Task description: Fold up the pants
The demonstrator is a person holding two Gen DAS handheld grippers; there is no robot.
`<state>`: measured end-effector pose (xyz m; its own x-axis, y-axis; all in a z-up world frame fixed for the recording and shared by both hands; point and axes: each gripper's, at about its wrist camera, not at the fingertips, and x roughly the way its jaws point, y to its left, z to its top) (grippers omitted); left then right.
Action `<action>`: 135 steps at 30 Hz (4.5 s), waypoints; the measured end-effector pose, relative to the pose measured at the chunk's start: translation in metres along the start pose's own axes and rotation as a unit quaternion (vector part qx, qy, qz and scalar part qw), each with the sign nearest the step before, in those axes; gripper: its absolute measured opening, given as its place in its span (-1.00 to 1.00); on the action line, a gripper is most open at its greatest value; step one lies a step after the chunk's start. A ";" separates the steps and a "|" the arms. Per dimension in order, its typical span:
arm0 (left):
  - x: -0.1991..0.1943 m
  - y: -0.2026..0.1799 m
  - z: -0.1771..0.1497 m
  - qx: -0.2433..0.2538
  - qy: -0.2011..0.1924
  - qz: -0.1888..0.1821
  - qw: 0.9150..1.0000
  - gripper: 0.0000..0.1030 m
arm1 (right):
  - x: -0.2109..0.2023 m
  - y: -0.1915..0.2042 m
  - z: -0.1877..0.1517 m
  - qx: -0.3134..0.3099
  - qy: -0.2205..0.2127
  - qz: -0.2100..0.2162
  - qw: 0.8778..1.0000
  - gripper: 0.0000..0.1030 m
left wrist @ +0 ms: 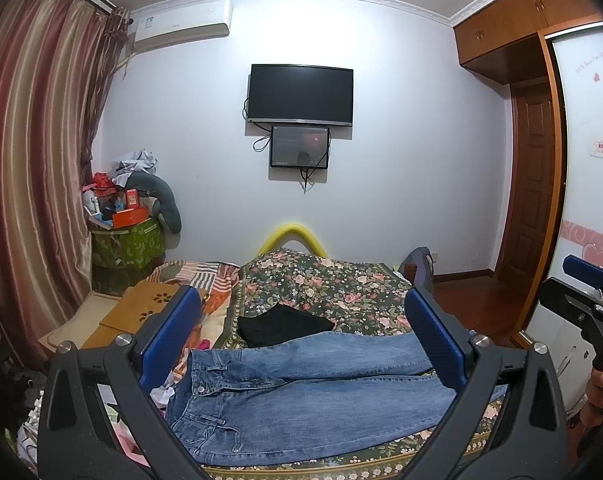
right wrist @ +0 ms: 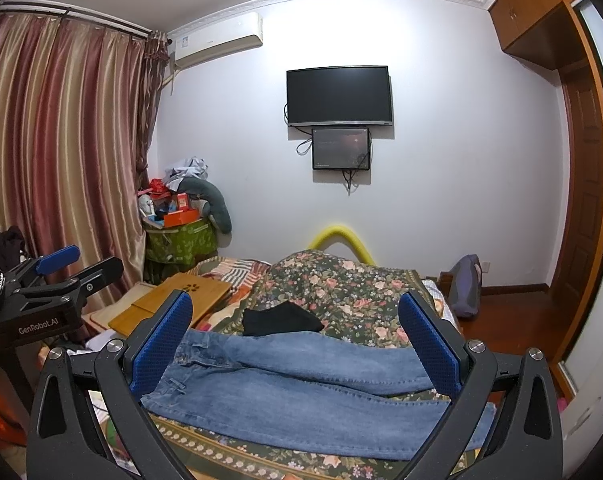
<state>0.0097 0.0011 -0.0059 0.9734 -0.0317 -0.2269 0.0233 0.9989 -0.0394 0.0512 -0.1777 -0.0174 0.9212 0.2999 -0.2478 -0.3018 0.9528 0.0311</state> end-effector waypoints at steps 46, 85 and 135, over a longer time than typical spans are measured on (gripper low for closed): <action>0.192 0.079 -0.029 0.006 0.141 0.060 0.988 1.00 | 0.151 -0.036 -0.042 0.006 0.116 0.018 0.993 0.99; 0.483 0.254 -0.236 -0.095 0.446 0.121 0.882 -0.47 | 0.475 -0.102 -0.184 -0.040 0.378 0.195 0.904 0.27; 0.212 0.196 -0.209 0.021 0.361 0.069 0.930 -0.94 | 0.191 -0.040 -0.201 -0.025 0.316 0.133 0.939 -0.87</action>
<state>0.1733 0.1833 -0.2650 0.5617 0.0974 -0.8216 -0.0666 0.9951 0.0725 0.1901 -0.1678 -0.2602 0.4862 0.4246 -0.7638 -0.5260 0.8401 0.1322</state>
